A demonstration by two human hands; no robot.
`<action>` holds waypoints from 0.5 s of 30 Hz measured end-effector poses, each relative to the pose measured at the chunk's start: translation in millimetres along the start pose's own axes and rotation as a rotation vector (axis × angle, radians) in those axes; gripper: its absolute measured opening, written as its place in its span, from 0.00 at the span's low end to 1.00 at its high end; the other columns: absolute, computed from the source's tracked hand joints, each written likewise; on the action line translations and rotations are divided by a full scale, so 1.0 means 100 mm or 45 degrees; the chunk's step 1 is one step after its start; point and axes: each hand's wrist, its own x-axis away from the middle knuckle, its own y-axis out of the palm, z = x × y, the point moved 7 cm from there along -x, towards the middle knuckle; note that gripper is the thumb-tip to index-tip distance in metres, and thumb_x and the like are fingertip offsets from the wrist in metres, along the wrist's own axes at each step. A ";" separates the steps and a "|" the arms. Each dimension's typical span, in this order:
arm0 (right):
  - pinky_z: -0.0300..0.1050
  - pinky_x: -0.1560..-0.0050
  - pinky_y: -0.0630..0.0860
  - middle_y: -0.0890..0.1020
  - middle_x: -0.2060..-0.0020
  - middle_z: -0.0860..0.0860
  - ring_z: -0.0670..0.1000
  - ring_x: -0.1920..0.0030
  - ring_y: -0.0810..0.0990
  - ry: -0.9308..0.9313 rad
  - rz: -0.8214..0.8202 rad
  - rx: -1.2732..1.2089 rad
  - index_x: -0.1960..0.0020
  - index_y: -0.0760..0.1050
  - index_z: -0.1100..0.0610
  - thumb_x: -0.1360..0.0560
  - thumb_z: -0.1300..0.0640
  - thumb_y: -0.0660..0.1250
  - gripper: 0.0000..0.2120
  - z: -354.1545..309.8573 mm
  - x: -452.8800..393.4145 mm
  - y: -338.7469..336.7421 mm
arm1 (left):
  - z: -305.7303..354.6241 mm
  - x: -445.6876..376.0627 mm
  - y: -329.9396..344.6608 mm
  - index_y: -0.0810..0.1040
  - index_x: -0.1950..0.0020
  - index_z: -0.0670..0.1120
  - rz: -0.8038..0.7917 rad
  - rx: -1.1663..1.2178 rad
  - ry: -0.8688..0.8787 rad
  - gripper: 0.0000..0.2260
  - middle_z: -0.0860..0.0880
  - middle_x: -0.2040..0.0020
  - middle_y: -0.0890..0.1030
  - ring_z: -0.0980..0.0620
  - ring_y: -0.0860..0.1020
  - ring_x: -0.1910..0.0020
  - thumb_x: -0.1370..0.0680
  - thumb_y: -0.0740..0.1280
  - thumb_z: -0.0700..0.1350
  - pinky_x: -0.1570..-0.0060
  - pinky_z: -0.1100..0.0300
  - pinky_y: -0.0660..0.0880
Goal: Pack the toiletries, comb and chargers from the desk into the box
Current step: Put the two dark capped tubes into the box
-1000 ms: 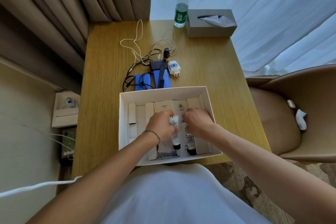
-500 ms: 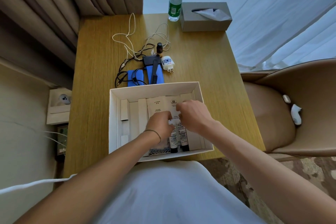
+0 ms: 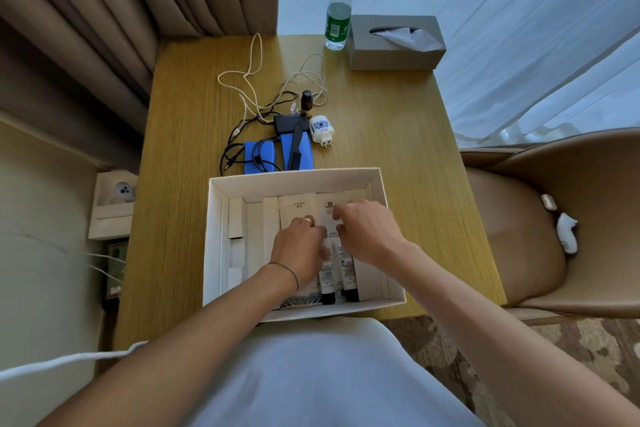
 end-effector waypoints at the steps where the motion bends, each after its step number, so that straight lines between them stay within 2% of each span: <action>1: 0.51 0.55 0.82 0.86 0.54 0.53 0.55 0.57 0.84 0.002 0.014 -0.021 0.47 0.81 0.56 0.23 0.59 0.66 0.08 0.00 0.00 -0.02 | 0.00 0.01 -0.02 0.81 0.41 0.50 0.017 0.020 -0.006 0.12 0.49 0.47 0.77 0.47 0.75 0.45 0.22 0.68 0.51 0.58 0.53 0.76; 5: 0.44 0.61 0.80 0.87 0.56 0.50 0.52 0.59 0.84 -0.014 0.179 -0.119 0.49 0.83 0.54 0.22 0.59 0.64 0.09 -0.02 -0.02 -0.24 | 0.00 0.11 -0.31 0.79 0.38 0.54 0.205 0.190 -0.050 0.13 0.52 0.45 0.79 0.51 0.77 0.46 0.22 0.67 0.51 0.54 0.55 0.78; 9: 0.38 0.63 0.74 0.87 0.56 0.47 0.48 0.60 0.83 0.011 0.301 -0.239 0.47 0.84 0.52 0.21 0.58 0.64 0.10 0.01 -0.14 -0.53 | -0.06 0.15 -0.79 0.81 0.43 0.54 0.414 0.338 -0.035 0.10 0.55 0.48 0.81 0.54 0.78 0.50 0.23 0.68 0.46 0.55 0.58 0.79; 12: 0.35 0.67 0.69 0.87 0.58 0.47 0.46 0.64 0.79 0.039 0.349 -0.284 0.48 0.84 0.52 0.21 0.58 0.65 0.09 0.05 -0.29 -0.72 | -0.13 0.09 -1.12 0.82 0.44 0.52 0.503 0.362 -0.014 0.09 0.54 0.51 0.81 0.54 0.78 0.51 0.22 0.67 0.43 0.56 0.58 0.77; 15: 0.38 0.66 0.74 0.87 0.58 0.48 0.46 0.65 0.79 0.088 0.365 -0.341 0.47 0.84 0.52 0.22 0.59 0.64 0.11 0.10 -0.47 -0.86 | -0.25 -0.03 -1.35 0.82 0.43 0.50 0.538 0.370 -0.021 0.10 0.53 0.51 0.80 0.54 0.77 0.51 0.22 0.66 0.42 0.56 0.60 0.75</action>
